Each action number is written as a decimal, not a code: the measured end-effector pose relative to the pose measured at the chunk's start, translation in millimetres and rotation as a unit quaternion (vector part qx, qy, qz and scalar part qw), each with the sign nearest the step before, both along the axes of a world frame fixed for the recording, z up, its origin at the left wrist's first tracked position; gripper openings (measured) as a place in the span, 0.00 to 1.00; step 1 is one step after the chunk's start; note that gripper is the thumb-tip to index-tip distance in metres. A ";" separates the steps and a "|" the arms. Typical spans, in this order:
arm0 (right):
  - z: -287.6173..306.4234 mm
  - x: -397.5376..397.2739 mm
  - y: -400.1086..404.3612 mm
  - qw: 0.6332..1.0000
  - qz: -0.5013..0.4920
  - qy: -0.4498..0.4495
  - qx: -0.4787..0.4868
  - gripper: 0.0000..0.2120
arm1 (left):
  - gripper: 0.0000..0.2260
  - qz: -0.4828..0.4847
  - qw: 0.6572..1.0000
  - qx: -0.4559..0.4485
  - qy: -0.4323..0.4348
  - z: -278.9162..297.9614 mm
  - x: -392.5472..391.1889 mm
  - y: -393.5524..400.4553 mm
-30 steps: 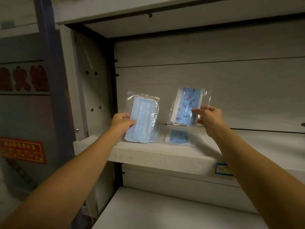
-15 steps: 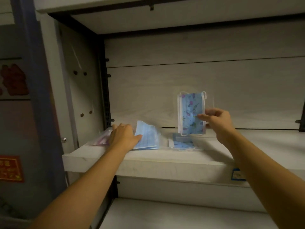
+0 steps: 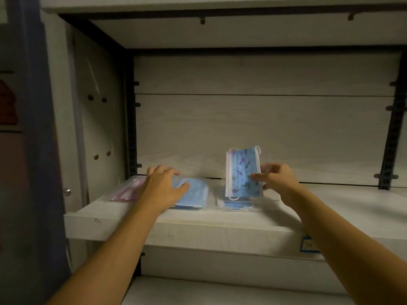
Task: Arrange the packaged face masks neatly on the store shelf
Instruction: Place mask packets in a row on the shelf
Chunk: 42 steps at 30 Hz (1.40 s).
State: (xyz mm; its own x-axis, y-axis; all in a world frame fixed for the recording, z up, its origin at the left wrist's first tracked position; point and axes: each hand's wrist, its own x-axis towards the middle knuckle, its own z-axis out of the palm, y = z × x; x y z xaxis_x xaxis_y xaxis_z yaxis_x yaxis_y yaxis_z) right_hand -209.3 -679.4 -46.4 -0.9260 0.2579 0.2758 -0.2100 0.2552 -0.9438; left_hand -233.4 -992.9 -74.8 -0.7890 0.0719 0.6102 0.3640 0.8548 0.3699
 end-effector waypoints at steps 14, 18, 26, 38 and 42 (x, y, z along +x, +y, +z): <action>-11.8 -15.4 6.4 0.962 -0.081 -0.075 0.250 0.19 | 0.13 -0.044 0.996 -0.012 -0.071 0.5 8.3 1.5; -14.7 -5.6 4.4 0.855 -0.130 -0.108 0.491 0.30 | 0.11 -0.047 0.998 -0.008 -0.052 -0.7 5.6 0.7; -16.6 12.8 4.5 0.853 -0.231 -0.022 0.468 0.30 | 0.16 -0.052 0.998 -0.010 -0.025 -5.1 5.4 -1.8; -16.3 87.8 2.8 0.842 -0.233 0.050 0.484 0.17 | 0.10 -0.042 0.993 -0.068 0.082 11.1 27.4 7.3; -16.9 121.0 17.7 0.831 -0.238 0.023 0.503 0.18 | 0.10 -0.082 0.988 -0.095 0.088 9.8 47.8 29.6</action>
